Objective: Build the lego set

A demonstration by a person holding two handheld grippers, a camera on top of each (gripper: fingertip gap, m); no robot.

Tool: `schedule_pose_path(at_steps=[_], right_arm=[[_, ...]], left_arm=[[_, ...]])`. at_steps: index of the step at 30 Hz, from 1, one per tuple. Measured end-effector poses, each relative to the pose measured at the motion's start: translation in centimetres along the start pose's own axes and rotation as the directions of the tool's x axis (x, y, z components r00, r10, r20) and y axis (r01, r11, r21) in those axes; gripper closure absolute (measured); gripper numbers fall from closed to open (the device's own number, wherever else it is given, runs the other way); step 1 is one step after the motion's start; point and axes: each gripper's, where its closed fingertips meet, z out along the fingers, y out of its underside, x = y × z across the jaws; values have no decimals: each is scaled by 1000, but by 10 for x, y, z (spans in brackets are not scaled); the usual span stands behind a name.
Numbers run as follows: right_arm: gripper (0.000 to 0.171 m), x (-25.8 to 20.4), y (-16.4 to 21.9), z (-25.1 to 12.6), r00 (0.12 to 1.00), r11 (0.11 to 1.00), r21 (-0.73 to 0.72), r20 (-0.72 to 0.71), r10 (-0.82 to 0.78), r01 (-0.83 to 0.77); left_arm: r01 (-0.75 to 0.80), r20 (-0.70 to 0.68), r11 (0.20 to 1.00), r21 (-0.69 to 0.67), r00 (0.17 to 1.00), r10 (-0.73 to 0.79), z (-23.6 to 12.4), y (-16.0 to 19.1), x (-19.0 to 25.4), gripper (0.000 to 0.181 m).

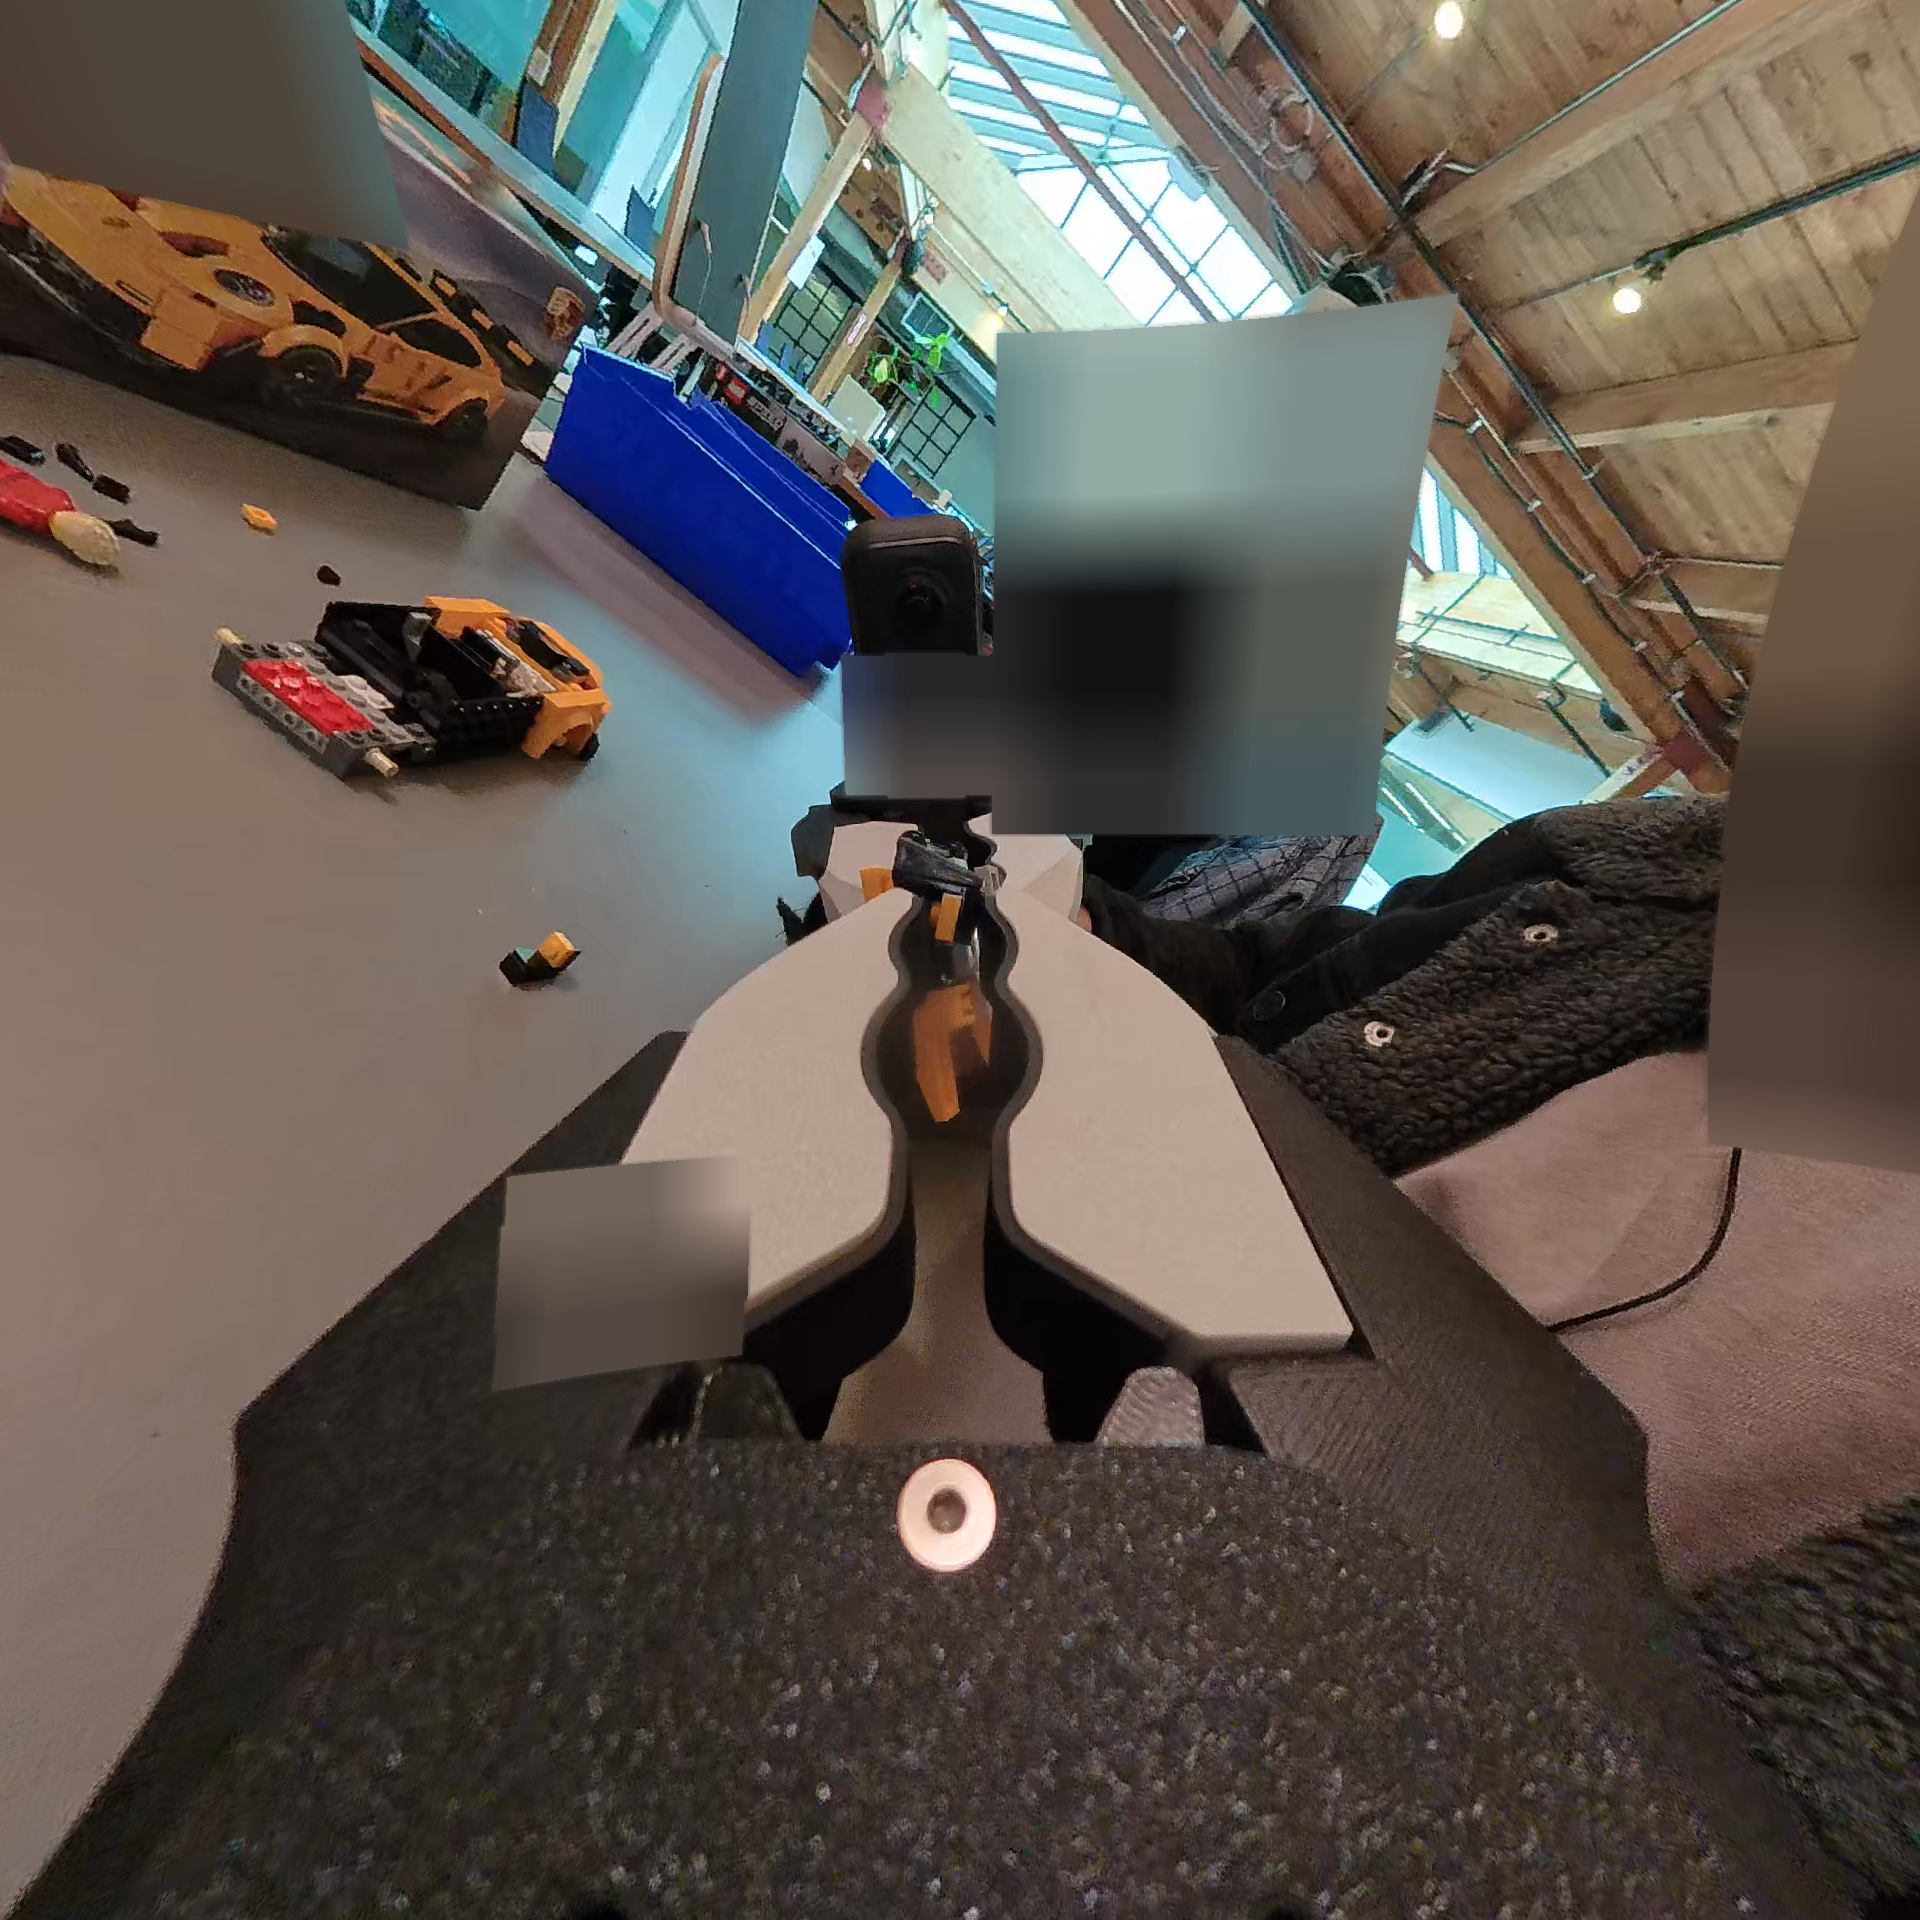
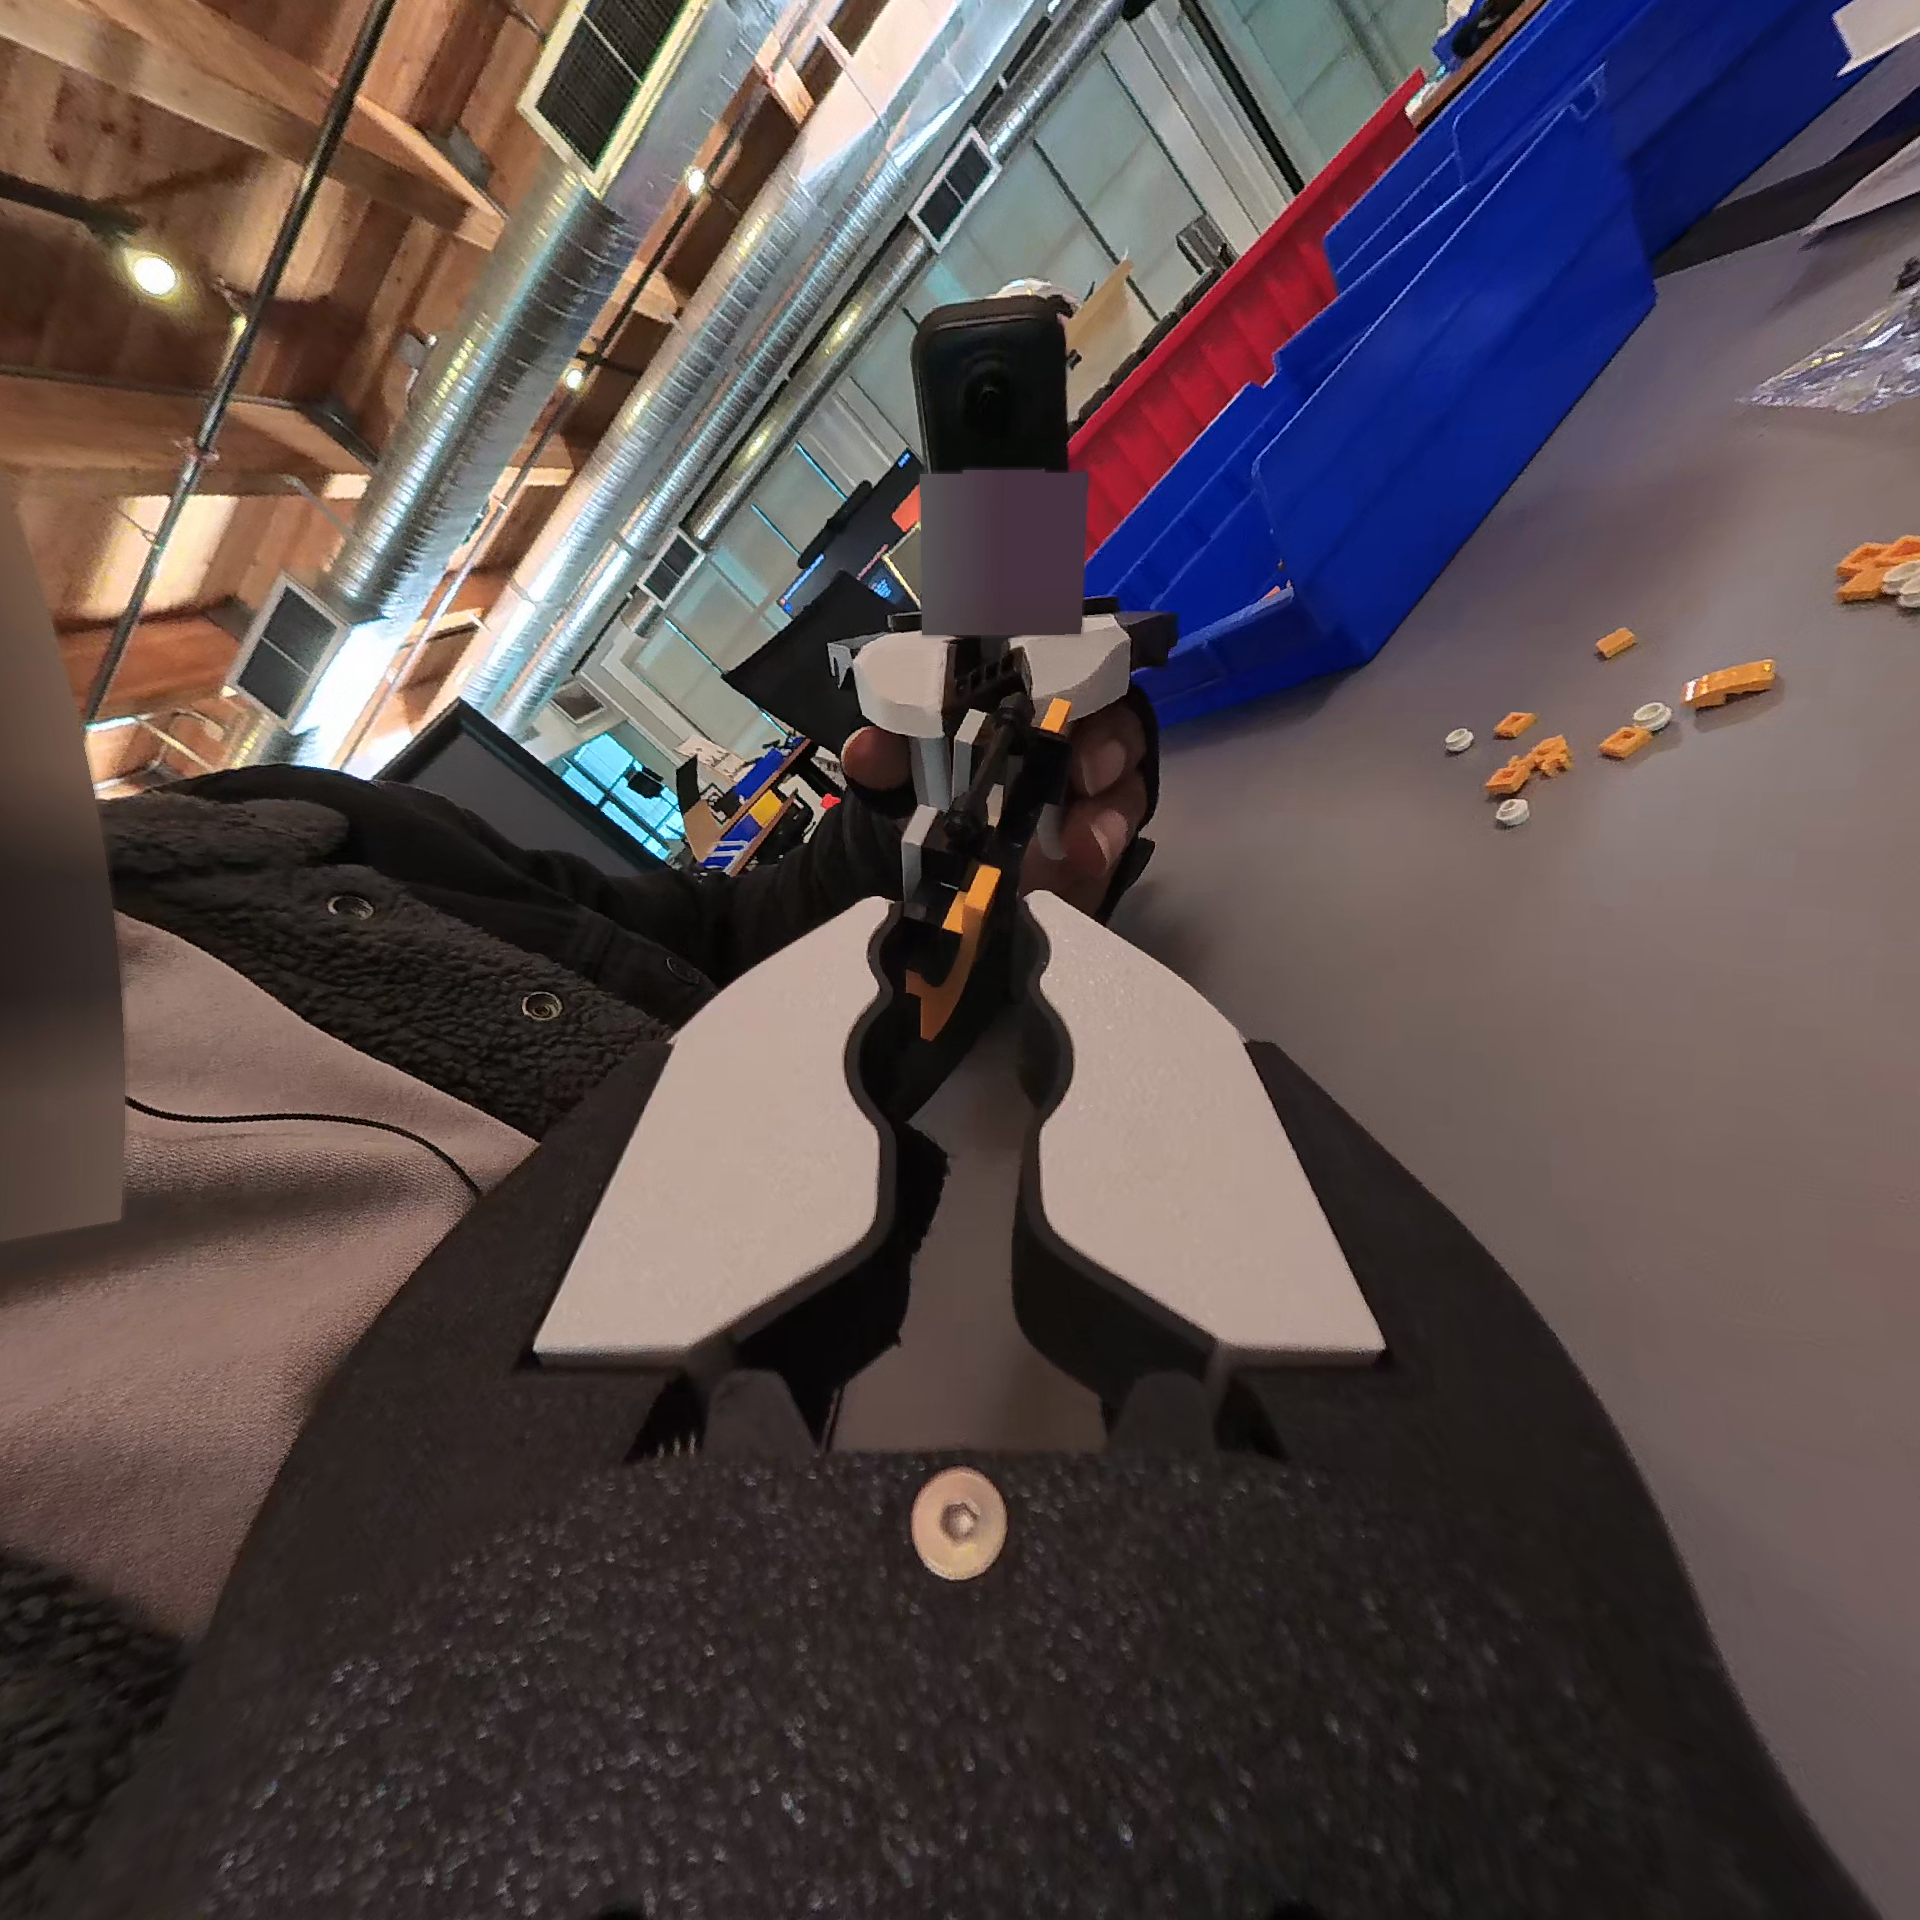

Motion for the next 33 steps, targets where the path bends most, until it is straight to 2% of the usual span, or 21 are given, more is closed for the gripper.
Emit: schedule_pose_path(at_steps=[9,12,22,33], right_arm=[[152,1,8,3,998,997,-53,-27,-56,55],[152,-1,8,4,994,993,-57,-27,-104,103],[152,-10,13,5,908,906,-108,-52,-417,410],[152,-16,13,6,914,912,-75,-11,-405,403]], left_arm=[[-161,74,985,-59,984,165,2,5,-3,173],[-160,67,986,-57,984,163,2,5,-2,173],[-141,-2,985,-98,990,141,-1,8,15,173],[-154,63,976,-153,984,166,-6,13,18,172]])
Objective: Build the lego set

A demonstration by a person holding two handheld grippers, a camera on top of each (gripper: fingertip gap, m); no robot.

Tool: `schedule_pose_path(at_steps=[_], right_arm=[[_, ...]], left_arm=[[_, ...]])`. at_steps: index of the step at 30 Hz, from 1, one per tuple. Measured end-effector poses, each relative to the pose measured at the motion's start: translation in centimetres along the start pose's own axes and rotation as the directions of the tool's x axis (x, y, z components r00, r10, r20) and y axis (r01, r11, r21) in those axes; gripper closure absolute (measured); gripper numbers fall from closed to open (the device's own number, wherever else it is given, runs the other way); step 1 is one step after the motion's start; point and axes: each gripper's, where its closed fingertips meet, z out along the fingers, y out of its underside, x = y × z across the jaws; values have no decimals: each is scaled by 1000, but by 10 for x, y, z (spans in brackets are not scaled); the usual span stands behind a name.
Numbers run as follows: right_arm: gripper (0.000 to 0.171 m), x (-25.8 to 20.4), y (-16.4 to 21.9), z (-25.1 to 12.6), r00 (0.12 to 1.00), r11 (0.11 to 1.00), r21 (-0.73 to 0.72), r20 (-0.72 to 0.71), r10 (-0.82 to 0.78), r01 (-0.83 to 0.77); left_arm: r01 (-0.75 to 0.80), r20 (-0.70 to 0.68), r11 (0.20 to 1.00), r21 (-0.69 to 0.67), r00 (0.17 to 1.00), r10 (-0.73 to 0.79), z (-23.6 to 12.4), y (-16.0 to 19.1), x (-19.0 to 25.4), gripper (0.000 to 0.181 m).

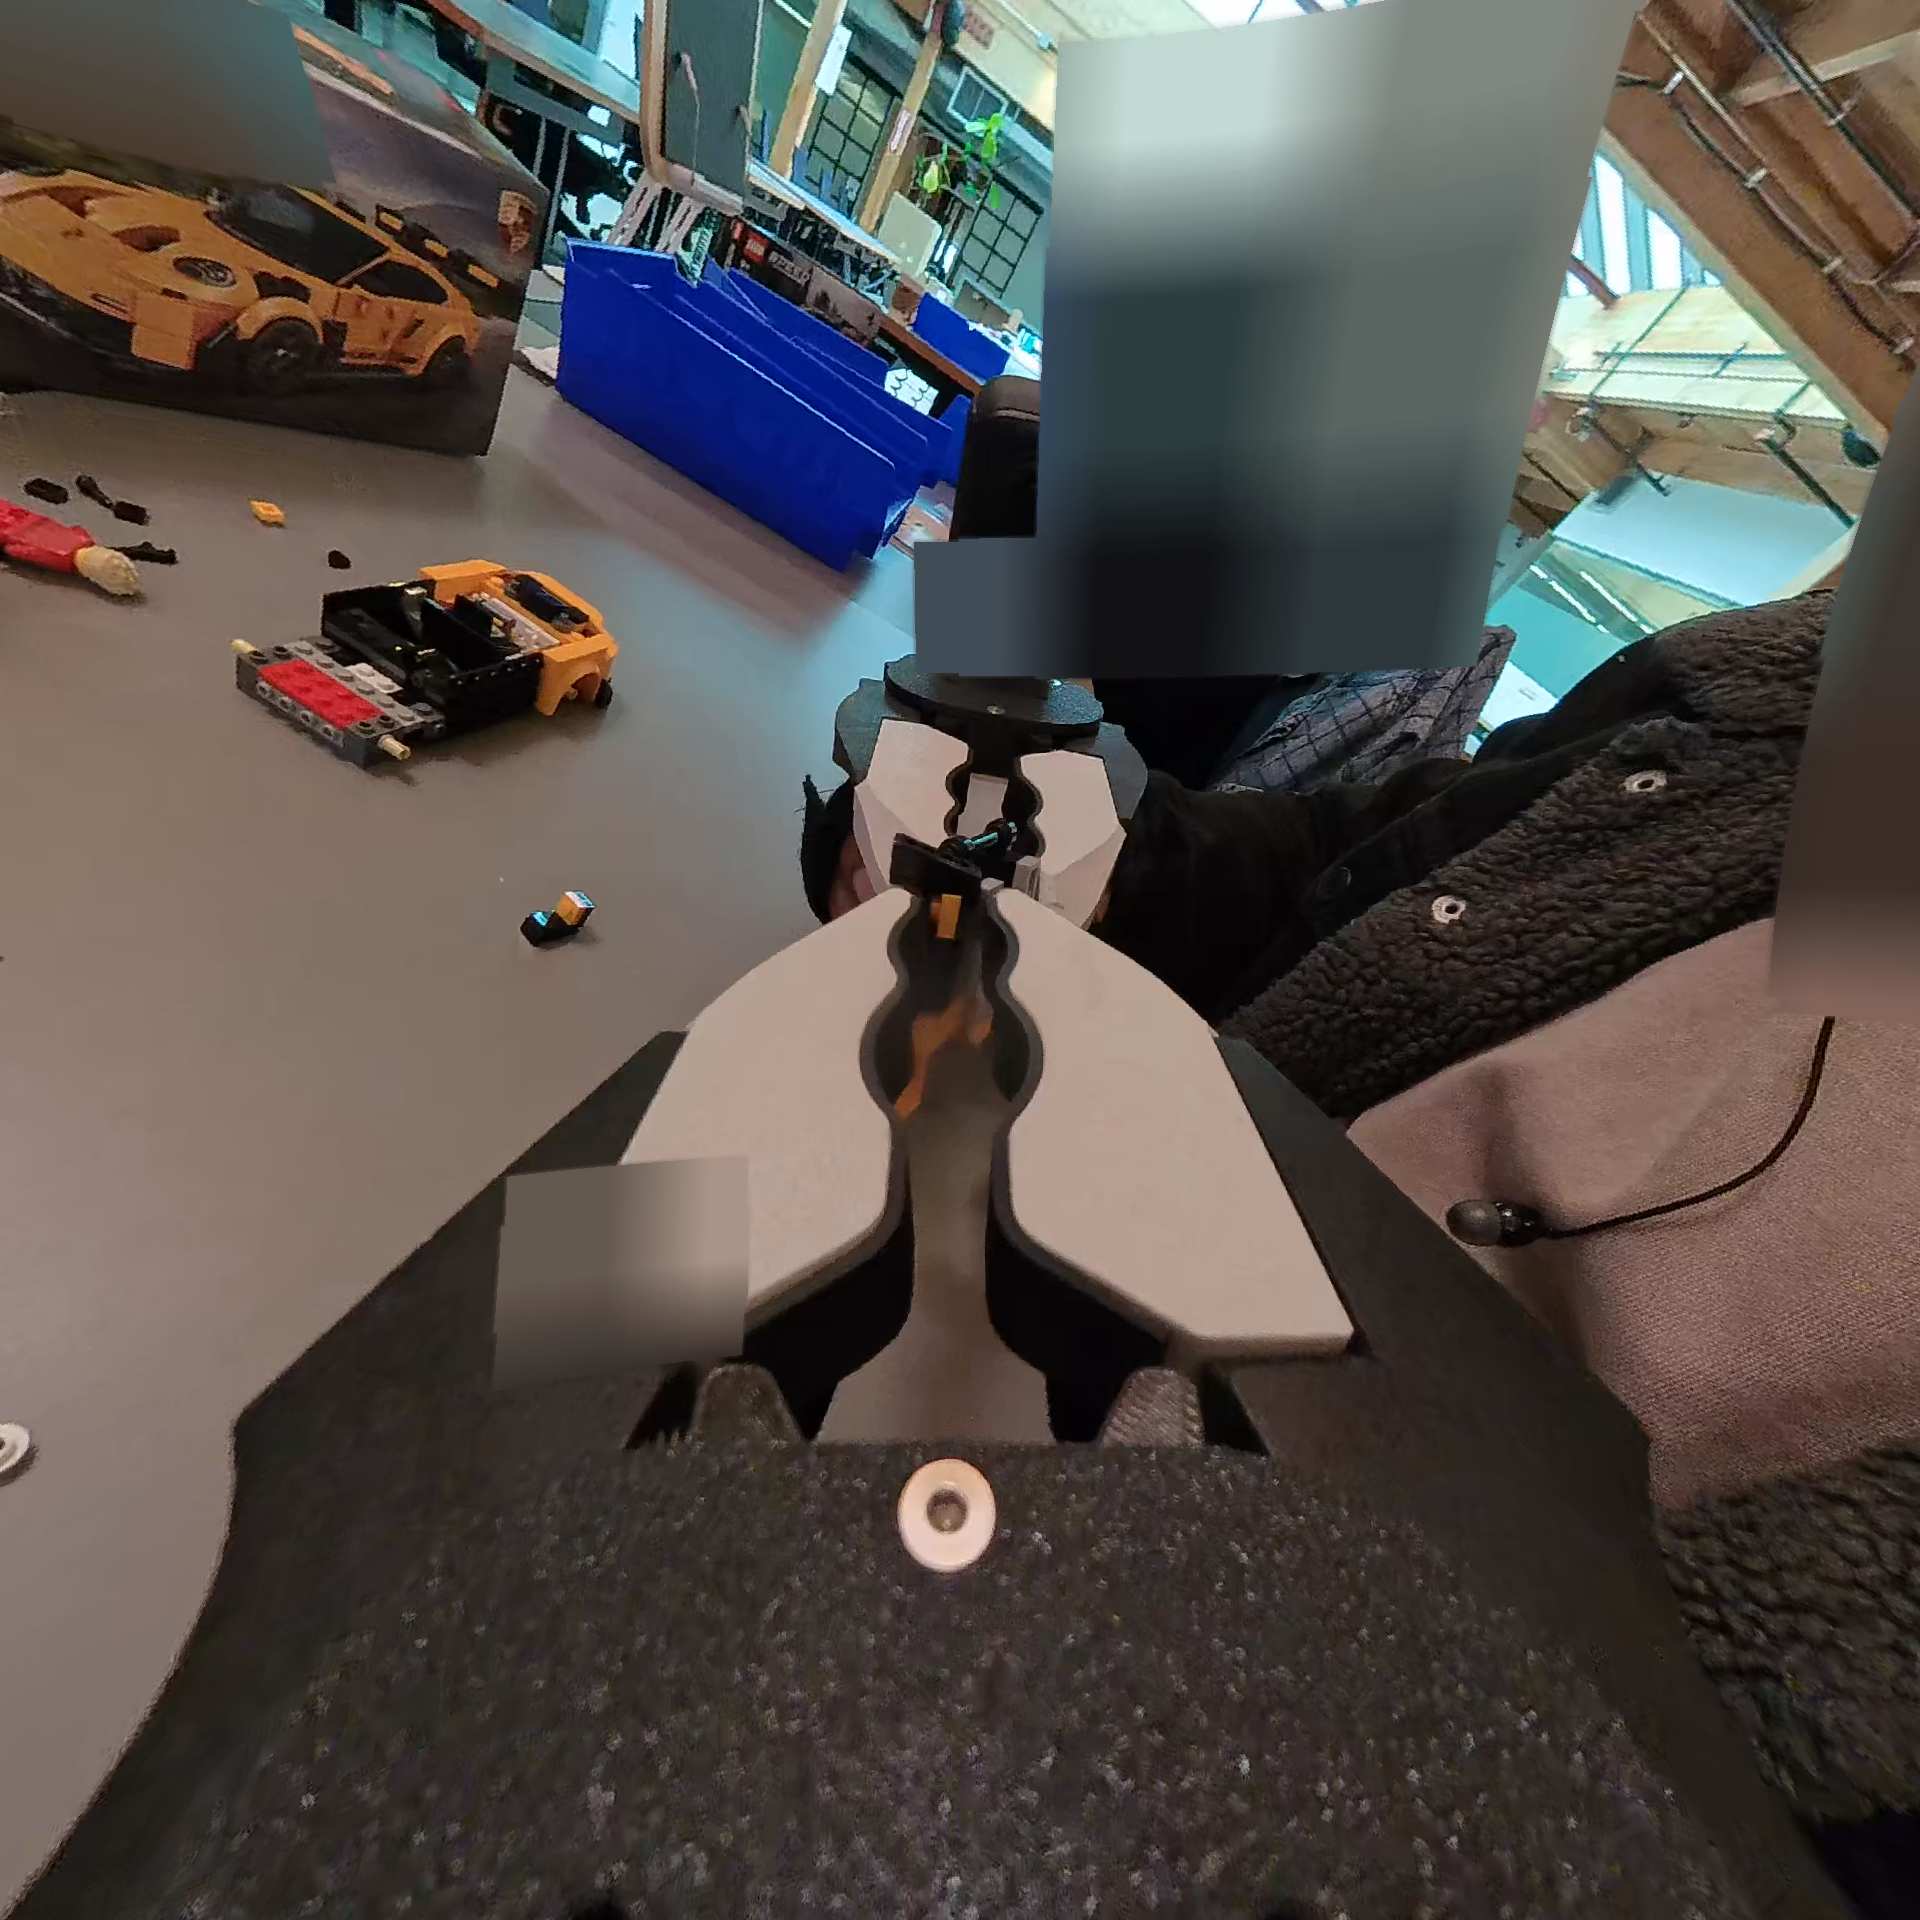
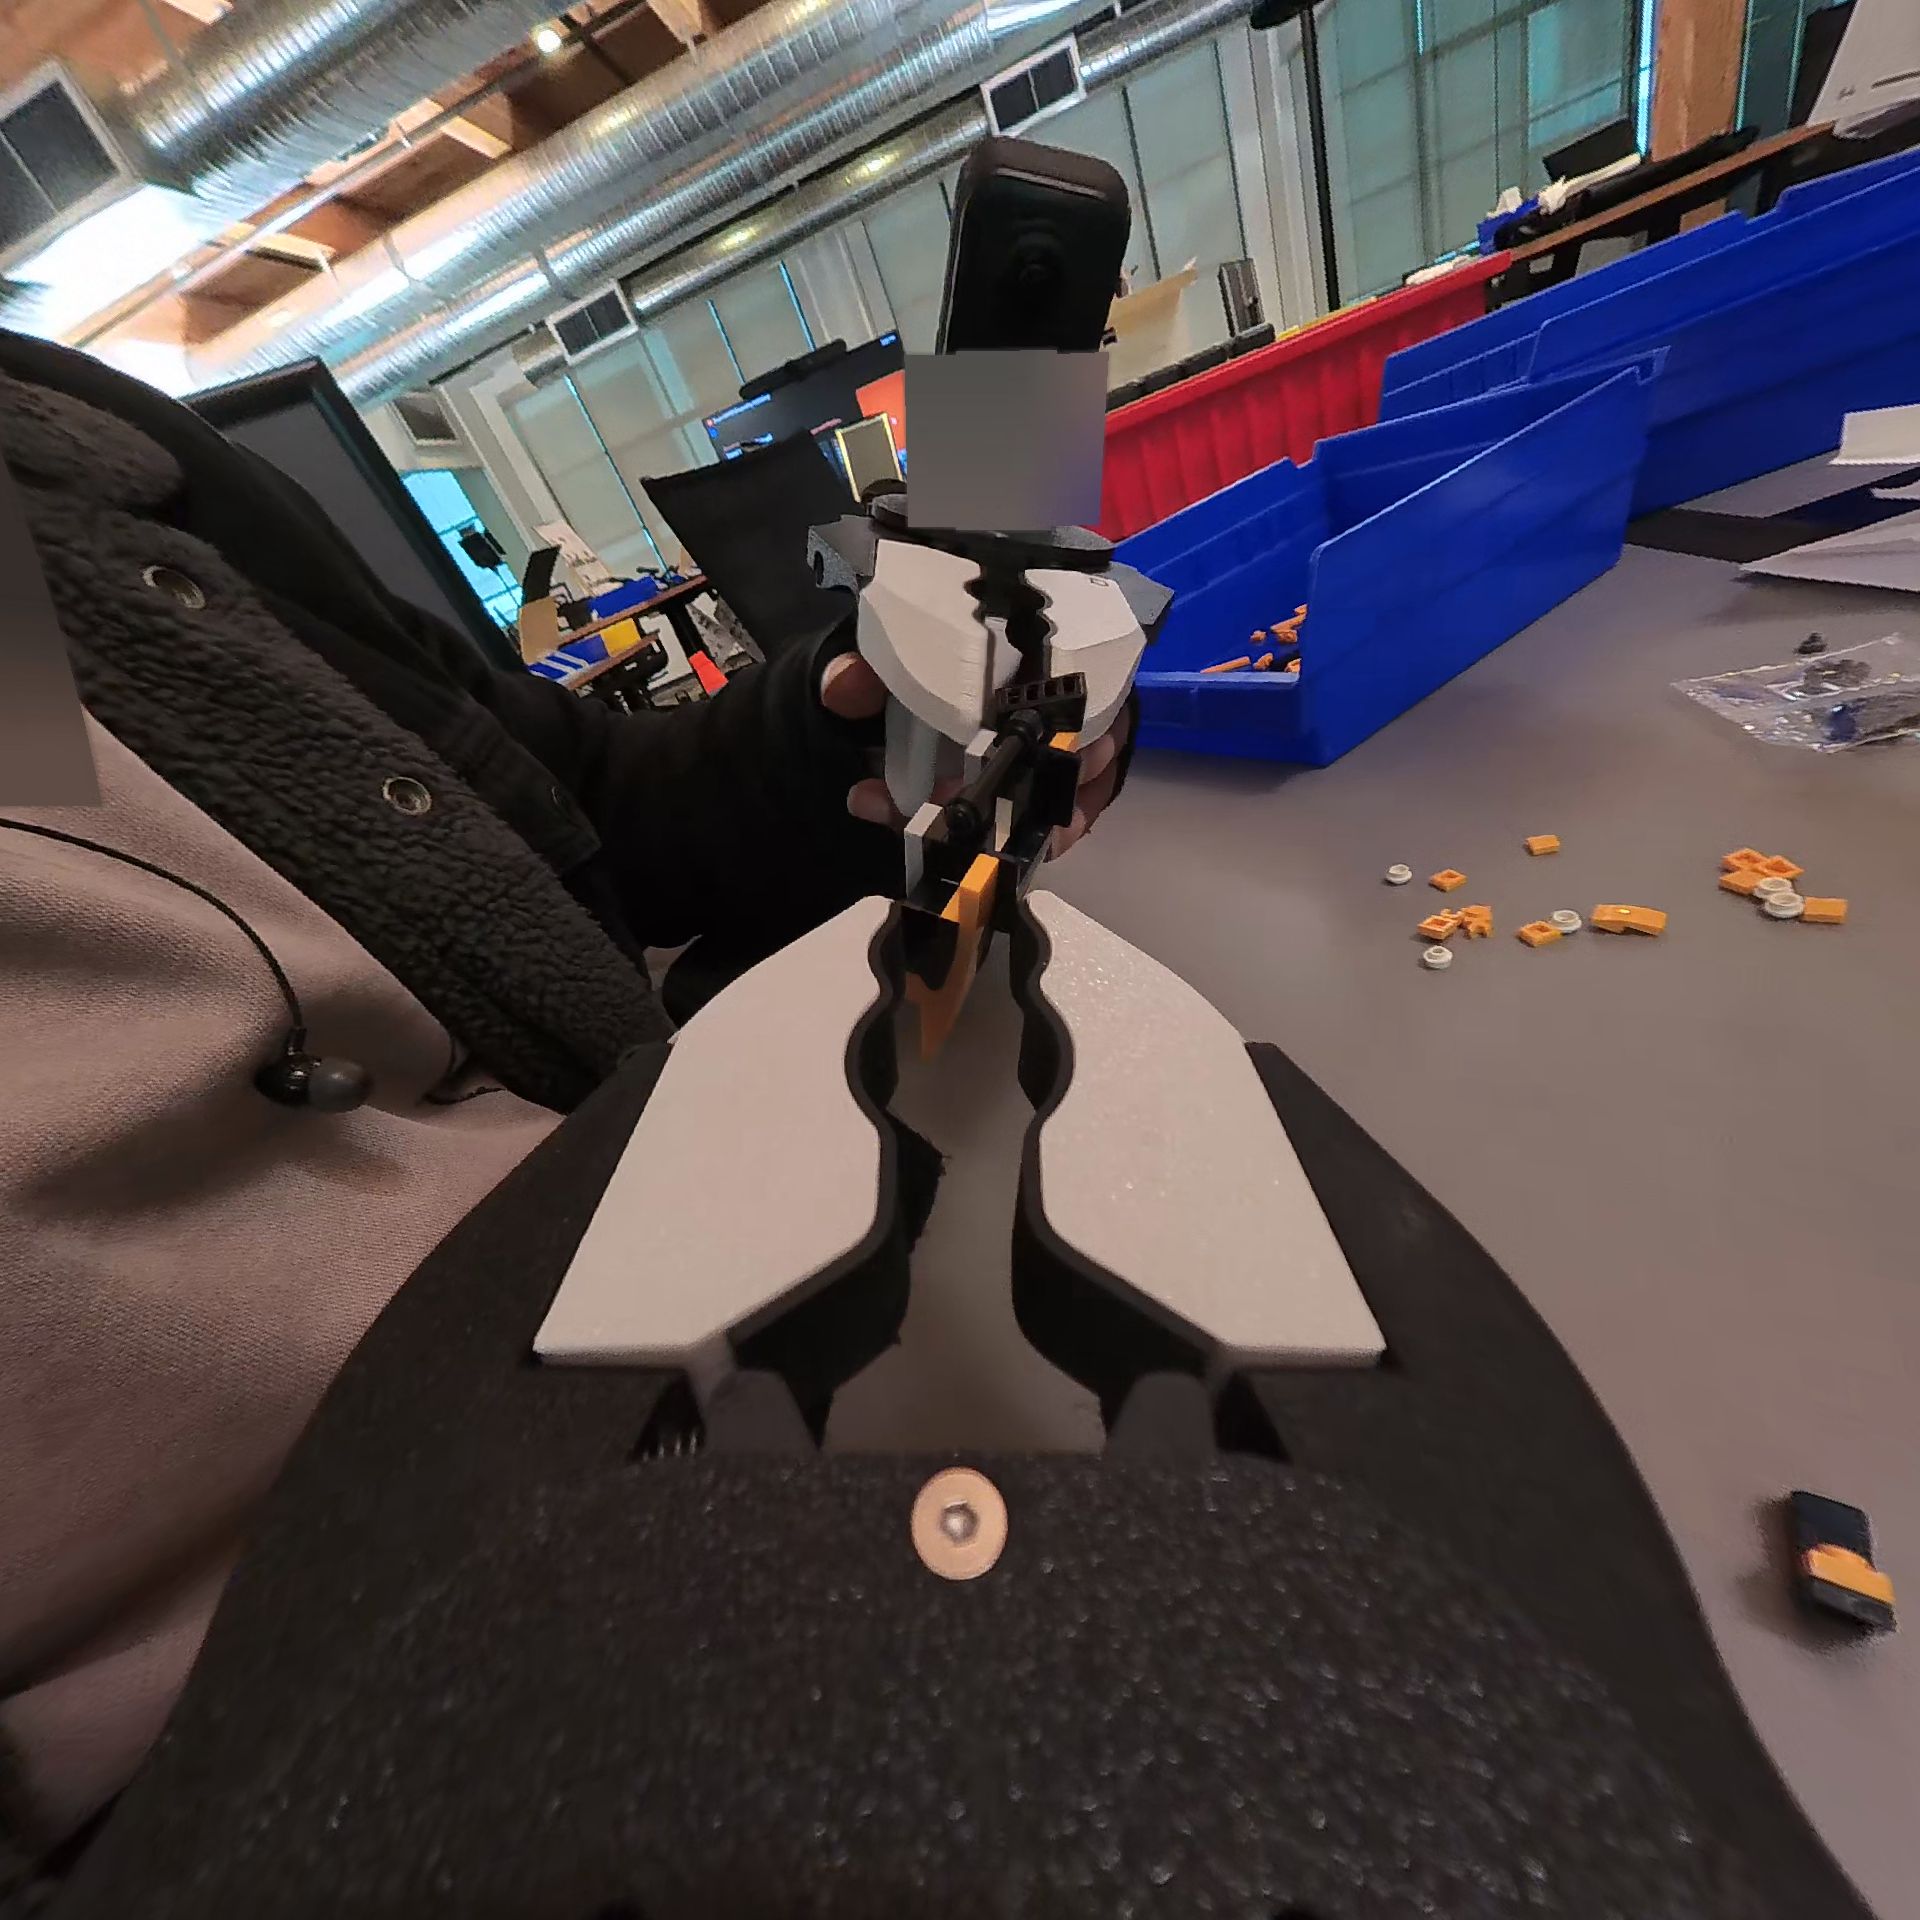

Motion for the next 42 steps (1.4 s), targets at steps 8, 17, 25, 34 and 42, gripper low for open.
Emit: schedule_pose_path(at_steps=[8,17,25,34,42], right_arm=[[152,-7,0,2,999,1000,6,36,-22,21],[152,-24,1,3,987,992,-10,100,-124,125],[152,-39,7,1,945,955,-36,155,-287,296],[152,-53,23,4,858,865,-81,203,-473,496],[152,-69,26,8,827,839,-84,250,-504,537]], left_arm=[[-30,29,998,-51,999,32,-2,4,0,166],[-7,-88,995,-97,996,-2,-3,8,18,161],[-179,-165,974,-138,974,156,0,16,43,169],[-408,-181,869,-281,911,370,-1,36,60,169],[-416,-270,863,-286,899,344,-8,44,74,169]])
